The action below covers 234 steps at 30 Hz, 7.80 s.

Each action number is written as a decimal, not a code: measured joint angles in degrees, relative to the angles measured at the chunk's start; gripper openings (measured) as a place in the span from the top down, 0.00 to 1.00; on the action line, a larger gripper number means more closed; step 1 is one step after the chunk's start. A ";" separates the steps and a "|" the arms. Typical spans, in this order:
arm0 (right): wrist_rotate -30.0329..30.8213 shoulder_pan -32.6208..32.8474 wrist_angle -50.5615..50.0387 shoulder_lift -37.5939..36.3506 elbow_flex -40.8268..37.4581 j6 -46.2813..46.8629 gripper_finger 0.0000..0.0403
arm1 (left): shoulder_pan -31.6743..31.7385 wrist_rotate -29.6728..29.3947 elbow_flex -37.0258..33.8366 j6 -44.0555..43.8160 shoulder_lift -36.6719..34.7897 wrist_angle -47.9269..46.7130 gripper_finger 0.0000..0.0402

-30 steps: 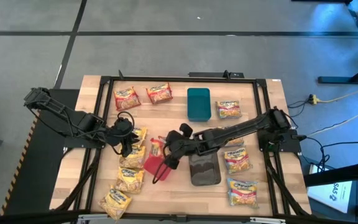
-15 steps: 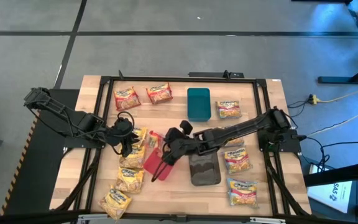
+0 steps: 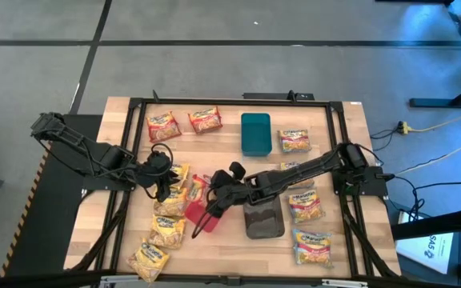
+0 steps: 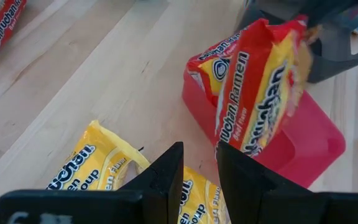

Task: Sort Maruchan noodles
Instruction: Put the red bag into the red bin

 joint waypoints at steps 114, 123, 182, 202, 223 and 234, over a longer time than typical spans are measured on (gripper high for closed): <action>-9.93 0.34 -4.50 -0.67 -0.12 3.37 0.81 | 9.20 18.03 5.03 28.55 17.92 28.75 1.00; -12.44 0.34 -7.07 -2.04 -0.07 2.94 0.75 | 9.20 19.97 5.03 28.63 20.91 28.94 1.00; -29.29 -2.42 -11.15 0.91 0.03 8.62 0.74 | 13.33 28.59 4.90 33.59 21.55 28.48 1.00; -29.28 -3.47 -4.78 2.06 0.01 7.24 0.87 | 14.63 28.39 4.92 34.60 21.55 30.05 1.00; -31.51 -3.44 -4.19 3.00 0.01 7.29 0.90 | 15.58 29.47 4.98 33.20 21.55 31.39 0.95; -31.47 -3.42 -4.21 3.00 0.01 7.40 0.82 | 15.96 28.08 4.98 33.03 21.55 29.57 0.82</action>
